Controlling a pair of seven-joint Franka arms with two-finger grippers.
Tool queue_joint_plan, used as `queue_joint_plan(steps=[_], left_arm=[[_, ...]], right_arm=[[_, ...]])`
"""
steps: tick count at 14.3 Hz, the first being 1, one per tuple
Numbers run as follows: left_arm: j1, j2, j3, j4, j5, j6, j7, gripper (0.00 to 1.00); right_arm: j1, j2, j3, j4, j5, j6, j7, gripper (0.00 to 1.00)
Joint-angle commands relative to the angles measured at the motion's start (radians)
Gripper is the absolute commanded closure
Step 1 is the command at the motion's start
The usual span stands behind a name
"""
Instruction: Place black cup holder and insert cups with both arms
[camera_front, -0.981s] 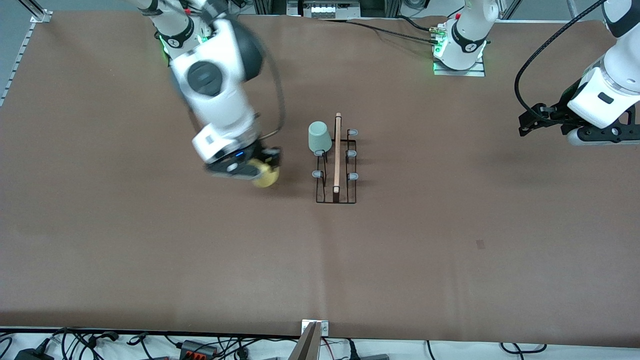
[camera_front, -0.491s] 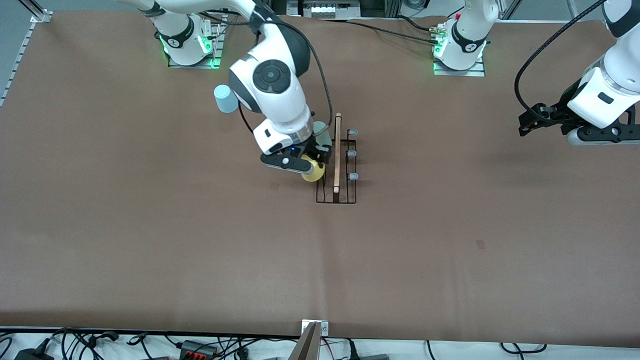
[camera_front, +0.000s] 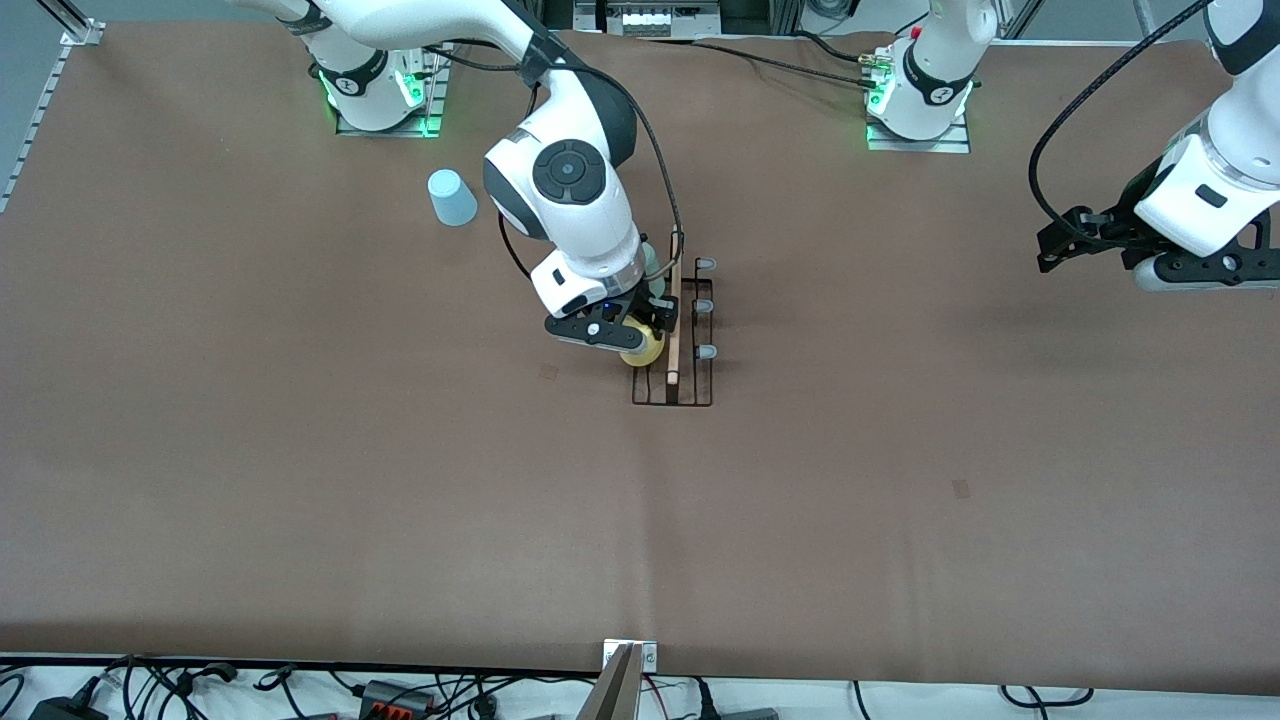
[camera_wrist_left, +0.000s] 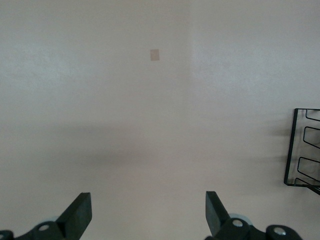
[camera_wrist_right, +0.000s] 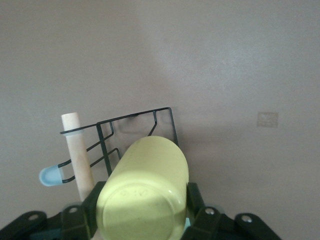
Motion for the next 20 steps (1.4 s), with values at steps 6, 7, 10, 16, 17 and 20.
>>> queue_joint_plan(steps=[6, 7, 10, 16, 17, 20], left_arm=[[0.004, 0.013, -0.004, 0.031, -0.010, -0.025, 0.019, 0.00], [0.004, 0.013, -0.004, 0.031, -0.010, -0.025, 0.019, 0.00], [0.004, 0.013, -0.004, 0.031, -0.011, -0.025, 0.017, 0.00], [0.004, 0.013, -0.004, 0.031, -0.011, -0.025, 0.017, 0.00], [0.004, 0.013, -0.004, 0.031, -0.011, -0.025, 0.017, 0.00], [0.004, 0.013, -0.004, 0.031, -0.011, -0.023, 0.017, 0.00]], right_arm=[[-0.119, -0.200, -0.038, -0.034, -0.001, -0.165, -0.075, 0.00], [-0.177, -0.266, -0.038, -0.069, -0.001, -0.228, -0.147, 0.00], [-0.399, -0.452, -0.030, -0.143, 0.012, -0.325, -0.372, 0.00], [-0.763, -0.612, -0.033, -0.128, 0.045, -0.504, -0.831, 0.00], [-0.791, -0.614, -0.033, -0.106, 0.043, -0.542, -0.845, 0.00], [-0.792, -0.557, -0.052, 0.007, 0.057, -0.670, -0.853, 0.00]])
